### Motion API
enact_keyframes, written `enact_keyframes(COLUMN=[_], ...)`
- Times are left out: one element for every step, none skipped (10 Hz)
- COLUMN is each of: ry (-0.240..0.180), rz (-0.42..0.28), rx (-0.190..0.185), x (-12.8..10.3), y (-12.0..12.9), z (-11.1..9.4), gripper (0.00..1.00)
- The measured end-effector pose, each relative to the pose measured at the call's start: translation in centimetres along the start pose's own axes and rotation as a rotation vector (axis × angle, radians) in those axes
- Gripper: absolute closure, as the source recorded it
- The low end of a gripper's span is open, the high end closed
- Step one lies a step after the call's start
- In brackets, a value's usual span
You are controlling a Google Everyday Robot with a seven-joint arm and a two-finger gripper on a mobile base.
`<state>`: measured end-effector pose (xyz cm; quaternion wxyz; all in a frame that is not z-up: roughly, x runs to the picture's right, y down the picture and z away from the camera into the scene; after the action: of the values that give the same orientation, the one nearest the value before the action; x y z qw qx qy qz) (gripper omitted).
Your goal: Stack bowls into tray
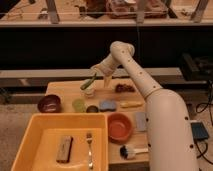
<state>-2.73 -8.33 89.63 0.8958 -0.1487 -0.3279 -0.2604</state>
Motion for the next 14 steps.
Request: enact_keyframes(ry=[-0.004,-0.001,0.000,0.004,0.008,0.018,0.042,0.062,0.085,0.125,0.166,0.207,0.244,0.268], rz=[-0.009,-0.016,-0.021,-0.020,-0.023,-0.025,-0.020,-0.013,-0.004,0.014,0.036,0.055,0.071,0.082], rx=[-0.009,-0.014,-0.019,-0.018,-0.018,-0.021,-0.032,-0.044,-0.060,-0.085,-0.099,-0.102,-0.106,-0.111], x=[-0.1,-0.4,-1.2,-2.6,-3.9,-5.6,-7.7,-8.7,-10.1,-11.6,-12.8,-13.8,-14.5,-15.5], y=[0.0,0.1,0.6,1.6,2.4,3.8,6.1,7.7,9.7,12.2,14.2,16.0,17.6,18.9], z=[-0.6,-1.6,-2.9,-4.6,-5.7,-7.0,-8.5,-9.3,-10.2,-11.3,-12.3,-13.4,-14.1,-14.4], gripper=[0.20,0.20,0.20,0.20,0.20,0.20,0.20,0.20,0.20,0.20,0.20,0.20,0.20,0.20])
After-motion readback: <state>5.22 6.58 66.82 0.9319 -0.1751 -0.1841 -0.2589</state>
